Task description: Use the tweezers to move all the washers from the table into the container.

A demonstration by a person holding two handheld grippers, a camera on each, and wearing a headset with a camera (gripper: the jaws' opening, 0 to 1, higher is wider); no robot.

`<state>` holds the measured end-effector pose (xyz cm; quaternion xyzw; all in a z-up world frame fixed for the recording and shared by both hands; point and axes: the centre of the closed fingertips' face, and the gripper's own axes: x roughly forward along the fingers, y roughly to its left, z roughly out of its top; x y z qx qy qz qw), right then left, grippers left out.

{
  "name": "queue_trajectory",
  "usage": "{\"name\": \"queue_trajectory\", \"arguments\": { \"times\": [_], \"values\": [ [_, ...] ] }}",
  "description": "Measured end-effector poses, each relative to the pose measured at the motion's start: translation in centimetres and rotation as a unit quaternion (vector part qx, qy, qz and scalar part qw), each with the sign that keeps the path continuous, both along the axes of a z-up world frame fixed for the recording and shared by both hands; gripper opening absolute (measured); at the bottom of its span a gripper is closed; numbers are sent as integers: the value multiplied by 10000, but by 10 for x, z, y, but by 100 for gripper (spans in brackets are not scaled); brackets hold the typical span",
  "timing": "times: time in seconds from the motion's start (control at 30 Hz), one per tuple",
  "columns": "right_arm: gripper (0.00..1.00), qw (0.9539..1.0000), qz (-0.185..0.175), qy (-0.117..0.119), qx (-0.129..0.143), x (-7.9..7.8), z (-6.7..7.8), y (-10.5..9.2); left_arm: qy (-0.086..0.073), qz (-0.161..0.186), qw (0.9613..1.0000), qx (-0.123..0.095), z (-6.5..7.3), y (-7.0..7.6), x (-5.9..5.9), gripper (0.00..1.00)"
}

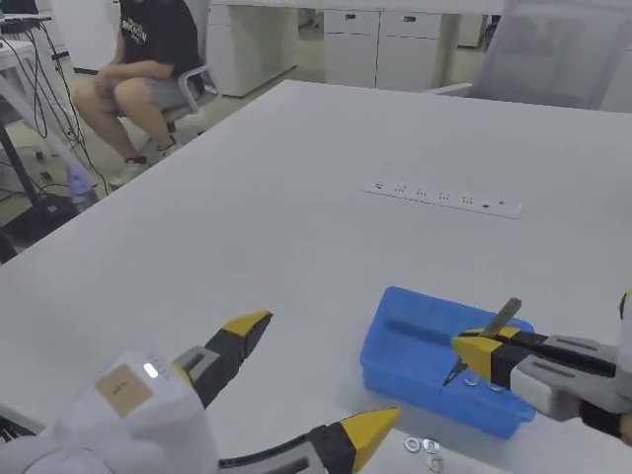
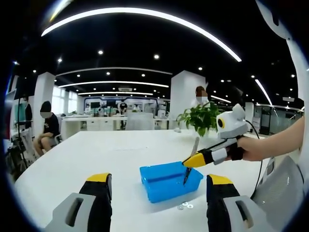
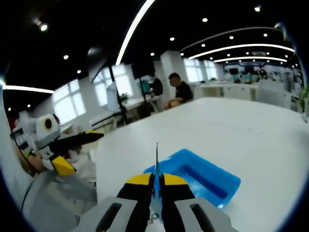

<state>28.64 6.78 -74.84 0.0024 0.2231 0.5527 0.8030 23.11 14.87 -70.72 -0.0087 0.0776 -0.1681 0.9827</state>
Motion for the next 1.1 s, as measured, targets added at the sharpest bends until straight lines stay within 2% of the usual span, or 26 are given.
{"name": "queue_trajectory", "arguments": {
  "times": [0.13,0.27,0.57,0.7,0.8,0.97,1.03,1.1],
  "values": [
    [3,9996,92,242,-95,-14,-19,1,-11,-18,10000,-22,1,-1,0,81],
    [3,9986,26,467,-234,-21,-38,-3,-11,-43,10000,-8,1,-2,0,80],
    [4,9971,-42,645,-411,-19,-57,-6,-14,-41,10000,-5,1,0,0,80],
    [4,9977,-4,565,-387,-19,-55,-4,-9,-51,10000,14,1,0,0,79],
    [4,9982,24,384,-461,-19,-54,-4,-17,-43,10000,10,1,0,0,79],
    [3,9981,105,377,-477,-22,-56,-2,-3,-34,10000,40,0,1,1,79],
    [4,9982,147,180,-561,-21,-55,-1,33,-46,10000,67,-1,0,0,79],
    [4,9979,217,100,-603,-24,-55,0,18,-70,9999,78,-1,-1,0,78]
  ]
}}
